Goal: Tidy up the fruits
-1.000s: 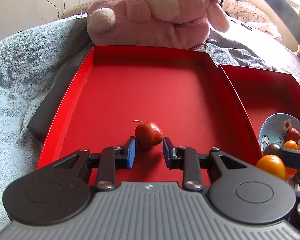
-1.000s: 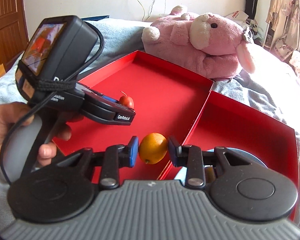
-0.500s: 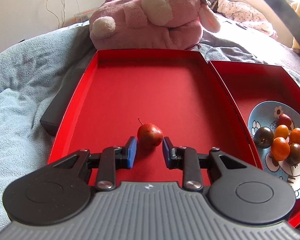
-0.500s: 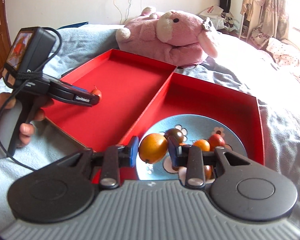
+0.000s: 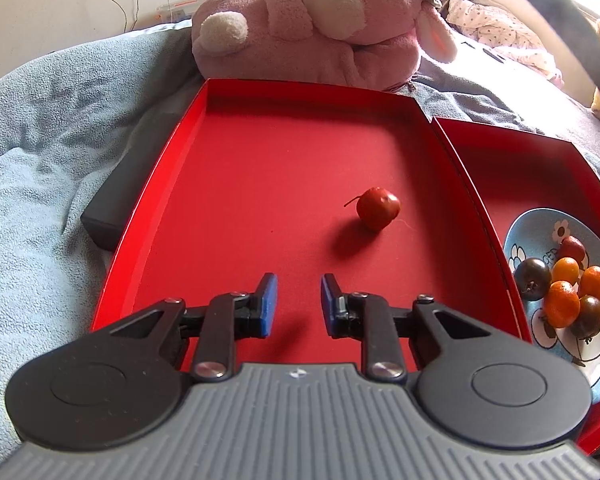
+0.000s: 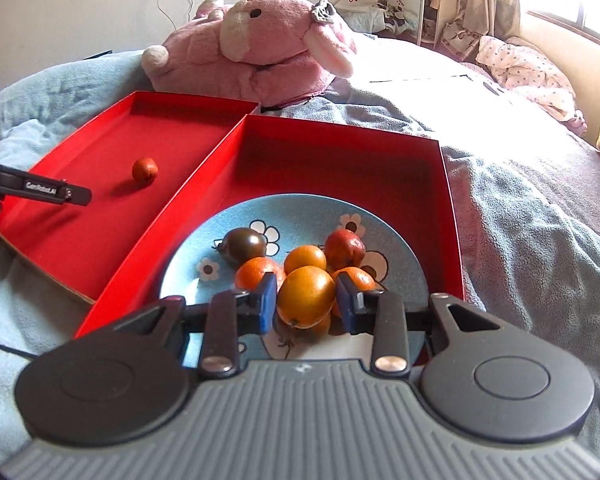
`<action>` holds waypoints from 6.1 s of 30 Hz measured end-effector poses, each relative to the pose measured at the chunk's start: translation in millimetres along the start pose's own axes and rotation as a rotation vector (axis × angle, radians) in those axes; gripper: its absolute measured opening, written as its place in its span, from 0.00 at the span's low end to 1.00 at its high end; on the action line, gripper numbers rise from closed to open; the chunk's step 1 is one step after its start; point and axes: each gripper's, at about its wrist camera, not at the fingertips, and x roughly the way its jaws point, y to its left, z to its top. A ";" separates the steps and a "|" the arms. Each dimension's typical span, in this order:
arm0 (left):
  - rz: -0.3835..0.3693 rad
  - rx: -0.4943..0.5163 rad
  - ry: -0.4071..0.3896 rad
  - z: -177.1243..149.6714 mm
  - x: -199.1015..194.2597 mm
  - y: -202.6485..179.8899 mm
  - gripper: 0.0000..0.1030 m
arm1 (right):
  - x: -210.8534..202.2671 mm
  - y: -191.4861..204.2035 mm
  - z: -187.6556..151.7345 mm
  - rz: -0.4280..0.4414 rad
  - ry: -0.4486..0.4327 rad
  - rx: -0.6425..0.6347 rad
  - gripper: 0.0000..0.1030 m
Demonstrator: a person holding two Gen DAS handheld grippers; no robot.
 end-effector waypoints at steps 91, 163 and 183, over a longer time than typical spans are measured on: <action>-0.393 0.488 0.024 -20.7 -11.3 -167.4 0.35 | -51.0 -40.6 -42.6 -0.002 0.016 0.142 0.38; -0.102 0.192 -0.194 -117.2 -194.8 -86.0 0.76 | -140.1 74.4 -59.6 -0.269 0.030 0.178 0.74; -0.095 0.172 -0.180 -116.0 -191.7 -85.8 0.76 | -136.1 74.9 -58.4 -0.257 0.044 0.173 0.74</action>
